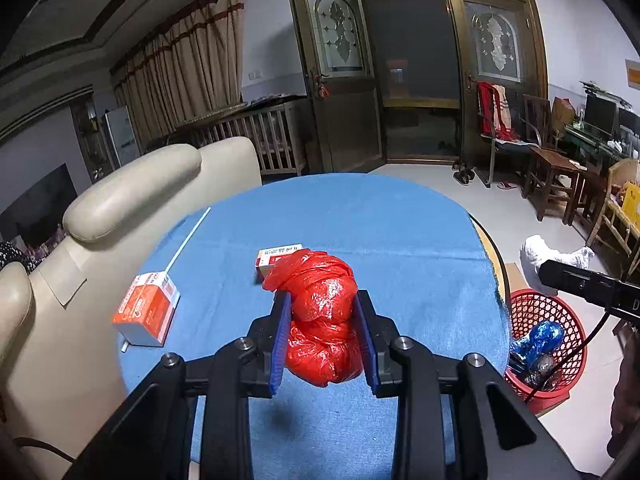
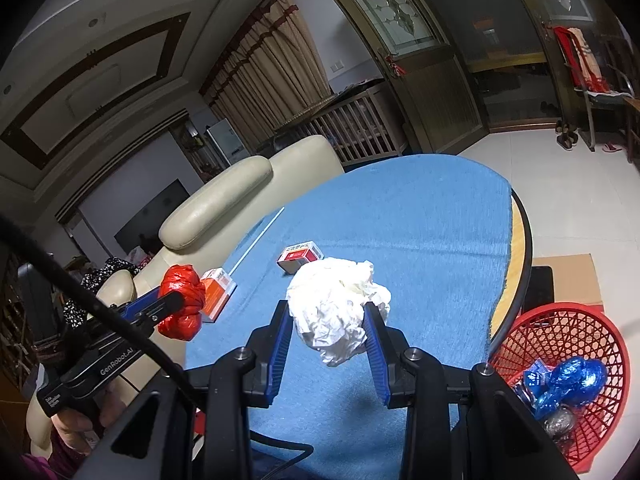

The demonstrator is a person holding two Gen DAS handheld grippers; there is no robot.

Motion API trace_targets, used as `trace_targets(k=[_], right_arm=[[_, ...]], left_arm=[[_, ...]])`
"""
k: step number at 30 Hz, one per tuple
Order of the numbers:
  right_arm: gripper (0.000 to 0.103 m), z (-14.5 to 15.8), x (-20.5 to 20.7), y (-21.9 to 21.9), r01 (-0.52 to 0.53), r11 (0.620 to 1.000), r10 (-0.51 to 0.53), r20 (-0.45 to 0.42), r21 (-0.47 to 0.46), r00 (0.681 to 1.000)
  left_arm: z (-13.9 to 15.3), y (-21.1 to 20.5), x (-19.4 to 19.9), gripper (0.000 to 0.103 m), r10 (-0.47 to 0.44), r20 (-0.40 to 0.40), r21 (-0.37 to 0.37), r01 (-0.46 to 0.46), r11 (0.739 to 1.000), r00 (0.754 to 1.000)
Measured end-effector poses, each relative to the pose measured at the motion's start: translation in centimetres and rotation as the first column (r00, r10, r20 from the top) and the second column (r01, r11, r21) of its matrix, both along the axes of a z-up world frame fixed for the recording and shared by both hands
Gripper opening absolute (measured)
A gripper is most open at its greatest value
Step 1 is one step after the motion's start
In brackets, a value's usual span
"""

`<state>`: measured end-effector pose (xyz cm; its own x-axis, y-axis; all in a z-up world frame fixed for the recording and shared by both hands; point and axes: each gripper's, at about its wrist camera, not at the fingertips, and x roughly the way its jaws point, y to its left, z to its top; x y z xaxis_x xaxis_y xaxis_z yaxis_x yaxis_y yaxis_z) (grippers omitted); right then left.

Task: Collect trash
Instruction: 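Carry the tissue in the right tool and red bag in the left tool toward the red basket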

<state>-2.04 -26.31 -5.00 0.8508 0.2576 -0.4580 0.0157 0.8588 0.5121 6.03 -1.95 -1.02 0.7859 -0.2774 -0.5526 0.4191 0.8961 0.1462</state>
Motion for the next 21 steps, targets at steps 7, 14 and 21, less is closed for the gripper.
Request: trace_targets(k=[7,14,21], right_arm=[[0.038,0.5,-0.5,0.3,-0.002,1.000,0.002,0.009,-0.005,1.000],[0.038,0.6,-0.7,0.2,-0.001,1.000,0.002,0.017,-0.018,1.000],[0.038,0.2,-0.9,0.0,-0.003,1.000,0.003,0.014,-0.009,1.000]], left_arm=[[0.3,0.1,-0.8,0.033,-0.002,0.021,0.005,0.002,1.000,1.000],[0.6,0.1,-1.2,0.033,-0.002,0.041,0.009,0.001,1.000,0.999],[0.5,0.0,-1.5,0.033,-0.001,0.045,0.016,0.000,1.000,0.999]])
